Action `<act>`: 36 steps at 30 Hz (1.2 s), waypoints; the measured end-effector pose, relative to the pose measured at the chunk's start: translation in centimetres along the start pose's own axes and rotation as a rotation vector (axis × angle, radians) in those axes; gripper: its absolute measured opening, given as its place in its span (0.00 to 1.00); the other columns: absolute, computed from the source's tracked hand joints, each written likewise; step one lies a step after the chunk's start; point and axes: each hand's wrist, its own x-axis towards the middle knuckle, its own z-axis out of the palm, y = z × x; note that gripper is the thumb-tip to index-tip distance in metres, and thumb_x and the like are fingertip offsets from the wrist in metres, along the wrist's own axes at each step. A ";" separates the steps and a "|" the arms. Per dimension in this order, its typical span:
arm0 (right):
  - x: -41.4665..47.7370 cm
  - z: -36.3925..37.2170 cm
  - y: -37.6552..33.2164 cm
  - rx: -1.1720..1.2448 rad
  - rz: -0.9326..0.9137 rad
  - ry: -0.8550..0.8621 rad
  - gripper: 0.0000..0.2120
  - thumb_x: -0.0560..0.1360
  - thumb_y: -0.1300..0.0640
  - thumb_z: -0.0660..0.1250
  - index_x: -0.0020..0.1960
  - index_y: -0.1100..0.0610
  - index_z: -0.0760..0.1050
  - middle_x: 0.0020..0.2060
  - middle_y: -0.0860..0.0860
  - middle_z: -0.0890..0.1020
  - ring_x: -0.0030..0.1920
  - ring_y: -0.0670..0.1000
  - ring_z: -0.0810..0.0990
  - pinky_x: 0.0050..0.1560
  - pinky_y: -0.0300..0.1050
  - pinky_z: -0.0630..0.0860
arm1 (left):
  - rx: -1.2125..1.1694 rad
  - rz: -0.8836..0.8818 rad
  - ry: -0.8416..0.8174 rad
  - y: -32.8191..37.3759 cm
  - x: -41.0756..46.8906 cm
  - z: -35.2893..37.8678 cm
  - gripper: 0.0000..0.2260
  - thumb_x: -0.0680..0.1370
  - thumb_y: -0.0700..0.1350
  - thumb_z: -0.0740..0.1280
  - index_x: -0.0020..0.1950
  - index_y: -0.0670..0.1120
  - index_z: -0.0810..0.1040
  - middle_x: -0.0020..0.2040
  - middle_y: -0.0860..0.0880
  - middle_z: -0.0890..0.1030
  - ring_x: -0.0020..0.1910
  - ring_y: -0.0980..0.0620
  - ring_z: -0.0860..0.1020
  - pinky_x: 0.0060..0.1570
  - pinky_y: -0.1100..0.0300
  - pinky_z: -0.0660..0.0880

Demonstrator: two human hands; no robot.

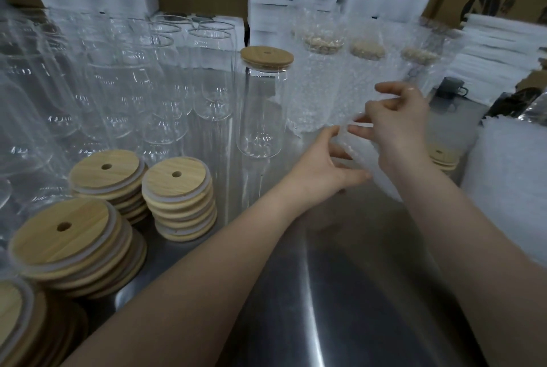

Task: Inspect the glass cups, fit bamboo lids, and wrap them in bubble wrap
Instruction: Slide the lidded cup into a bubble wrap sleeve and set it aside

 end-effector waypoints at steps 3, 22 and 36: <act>-0.3 0.4 0.4 0.042 0.034 -0.054 0.14 0.76 0.70 0.61 0.56 0.55 0.72 0.41 0.56 0.76 0.41 0.53 0.84 0.36 0.45 0.82 | -0.070 -0.043 -0.030 0.4 -0.1 -0.2 0.27 0.72 0.37 0.75 0.67 0.48 0.67 0.54 0.47 0.79 0.50 0.54 0.79 0.41 0.63 0.76; -0.5 -0.8 1.7 -0.216 -0.134 -0.781 0.16 0.70 0.49 0.74 0.56 0.49 0.78 0.48 0.48 0.82 0.48 0.48 0.81 0.50 0.38 0.77 | -0.189 -0.159 0.293 0.5 0.9 -1.8 0.19 0.80 0.38 0.68 0.67 0.32 0.69 0.31 0.46 0.78 0.23 0.50 0.76 0.23 0.62 0.74; -0.1 -1.2 2.0 -0.404 -0.160 -0.897 0.35 0.70 0.72 0.71 0.70 0.48 0.69 0.67 0.44 0.73 0.67 0.38 0.72 0.63 0.31 0.70 | -0.186 -0.066 0.251 0.2 1.2 -1.8 0.15 0.76 0.29 0.61 0.60 0.37 0.77 0.42 0.42 0.79 0.37 0.48 0.78 0.37 0.55 0.77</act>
